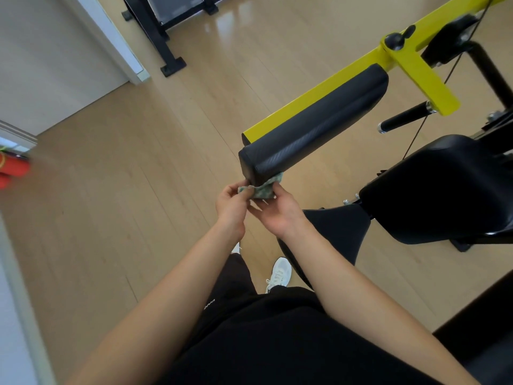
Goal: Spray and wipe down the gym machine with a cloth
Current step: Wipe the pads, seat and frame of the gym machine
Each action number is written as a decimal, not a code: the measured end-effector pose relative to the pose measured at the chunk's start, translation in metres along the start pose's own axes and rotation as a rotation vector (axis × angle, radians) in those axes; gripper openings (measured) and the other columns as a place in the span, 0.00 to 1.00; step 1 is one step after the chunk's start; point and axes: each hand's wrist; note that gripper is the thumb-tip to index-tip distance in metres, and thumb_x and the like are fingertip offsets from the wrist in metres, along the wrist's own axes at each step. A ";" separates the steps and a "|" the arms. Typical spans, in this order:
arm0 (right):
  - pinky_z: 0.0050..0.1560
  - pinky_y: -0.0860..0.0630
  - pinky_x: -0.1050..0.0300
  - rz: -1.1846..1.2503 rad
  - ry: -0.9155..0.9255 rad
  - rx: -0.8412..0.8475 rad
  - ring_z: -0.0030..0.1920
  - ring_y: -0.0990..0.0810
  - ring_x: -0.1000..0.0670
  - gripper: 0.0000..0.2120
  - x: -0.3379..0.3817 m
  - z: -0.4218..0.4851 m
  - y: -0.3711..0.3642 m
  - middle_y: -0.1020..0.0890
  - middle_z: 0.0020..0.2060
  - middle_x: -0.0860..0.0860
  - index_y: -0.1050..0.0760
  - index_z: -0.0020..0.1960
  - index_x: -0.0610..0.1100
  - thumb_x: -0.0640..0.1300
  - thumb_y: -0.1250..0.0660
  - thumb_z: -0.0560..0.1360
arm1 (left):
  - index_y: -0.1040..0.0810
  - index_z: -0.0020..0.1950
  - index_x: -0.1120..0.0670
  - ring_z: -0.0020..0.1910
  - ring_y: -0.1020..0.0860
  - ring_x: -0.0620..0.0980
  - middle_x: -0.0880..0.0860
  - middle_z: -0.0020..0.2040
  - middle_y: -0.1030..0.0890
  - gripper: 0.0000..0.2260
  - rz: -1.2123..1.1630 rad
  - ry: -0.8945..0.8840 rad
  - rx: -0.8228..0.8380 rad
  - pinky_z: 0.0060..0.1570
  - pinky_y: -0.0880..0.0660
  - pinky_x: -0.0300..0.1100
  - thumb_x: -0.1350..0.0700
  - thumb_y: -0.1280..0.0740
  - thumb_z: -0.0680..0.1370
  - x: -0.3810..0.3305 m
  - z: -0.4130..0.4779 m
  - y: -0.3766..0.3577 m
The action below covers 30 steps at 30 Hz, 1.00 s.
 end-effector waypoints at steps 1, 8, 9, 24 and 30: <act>0.72 0.30 0.36 0.038 -0.001 -0.008 0.69 0.24 0.35 0.17 0.007 0.005 0.000 0.24 0.70 0.35 0.28 0.70 0.37 0.46 0.43 0.87 | 0.21 0.50 0.52 0.49 0.20 0.49 0.50 0.48 0.18 0.07 0.043 -0.053 -0.020 0.49 0.24 0.39 0.64 0.29 0.77 -0.005 -0.006 0.001; 0.64 0.25 0.30 0.083 0.023 -0.063 0.65 0.23 0.32 0.18 0.041 0.014 0.001 0.22 0.66 0.37 0.28 0.71 0.38 0.46 0.37 0.85 | 0.20 0.58 0.51 0.54 0.20 0.43 0.49 0.57 0.17 0.09 0.088 -0.428 -0.059 0.56 0.22 0.41 0.59 0.30 0.79 -0.038 -0.039 -0.011; 0.64 0.26 0.30 0.088 0.041 -0.082 0.65 0.24 0.34 0.18 0.049 0.015 0.001 0.22 0.66 0.38 0.28 0.71 0.39 0.46 0.37 0.84 | 0.20 0.59 0.51 0.53 0.19 0.42 0.49 0.57 0.16 0.10 0.089 -0.454 -0.059 0.56 0.22 0.40 0.59 0.30 0.78 -0.040 -0.042 -0.014; 0.57 0.19 0.36 0.103 0.287 -0.126 0.65 0.22 0.36 0.20 0.169 0.030 0.016 0.22 0.68 0.40 0.28 0.73 0.47 0.50 0.34 0.82 | 0.23 0.56 0.45 0.55 0.19 0.42 0.50 0.62 0.19 0.10 -0.037 -0.359 -0.160 0.54 0.23 0.37 0.54 0.26 0.78 -0.037 -0.051 -0.037; 0.64 0.23 0.34 0.076 0.261 -0.052 0.66 0.23 0.36 0.19 0.114 0.028 0.023 0.24 0.69 0.41 0.29 0.73 0.49 0.46 0.35 0.83 | 0.22 0.55 0.49 0.51 0.18 0.41 0.54 0.63 0.18 0.10 0.006 -0.370 -0.121 0.54 0.20 0.38 0.56 0.25 0.77 -0.040 -0.052 -0.032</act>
Point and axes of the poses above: each hand's wrist, its own z-axis towards the middle knuckle, its own y-axis out of the back of the hand, x = y × z
